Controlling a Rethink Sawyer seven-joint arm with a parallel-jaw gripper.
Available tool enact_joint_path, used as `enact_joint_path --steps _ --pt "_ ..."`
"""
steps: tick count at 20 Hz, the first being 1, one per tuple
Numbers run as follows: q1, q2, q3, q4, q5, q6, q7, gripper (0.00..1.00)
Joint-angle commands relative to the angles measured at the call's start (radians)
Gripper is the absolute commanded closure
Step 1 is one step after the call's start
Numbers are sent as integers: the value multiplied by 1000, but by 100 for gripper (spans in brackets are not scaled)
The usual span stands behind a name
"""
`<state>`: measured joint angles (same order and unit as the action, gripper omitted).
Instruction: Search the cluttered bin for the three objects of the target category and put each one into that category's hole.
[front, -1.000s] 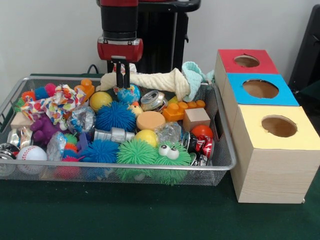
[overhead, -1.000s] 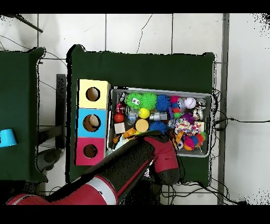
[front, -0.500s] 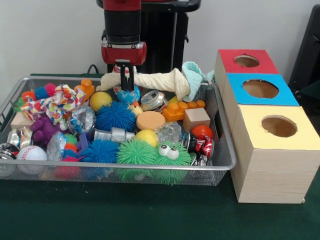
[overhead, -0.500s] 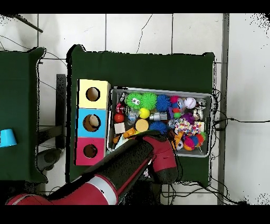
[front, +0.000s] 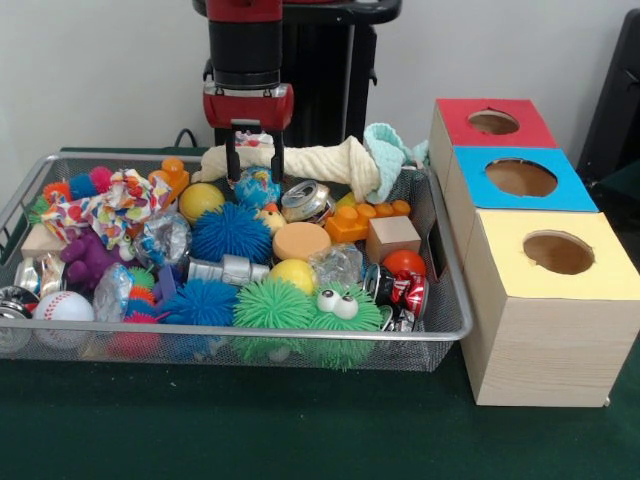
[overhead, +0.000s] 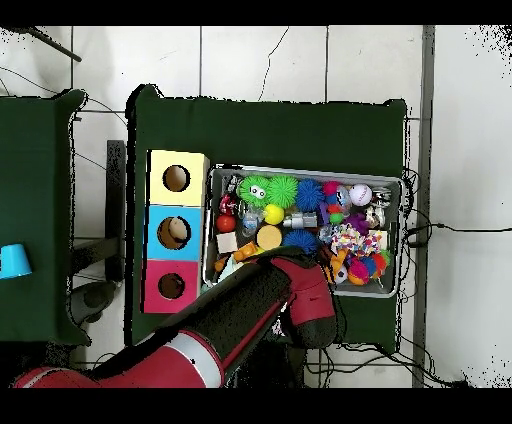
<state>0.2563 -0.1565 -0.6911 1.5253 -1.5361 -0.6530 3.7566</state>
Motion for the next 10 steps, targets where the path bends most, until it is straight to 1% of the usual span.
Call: enact_joint_path --steps 1,7,10 --pt "0 14 191 4 77 53 -88 0" --pt "-13 22 206 -2 96 62 -115 0" --pt "-12 37 215 -12 93 70 -114 0"
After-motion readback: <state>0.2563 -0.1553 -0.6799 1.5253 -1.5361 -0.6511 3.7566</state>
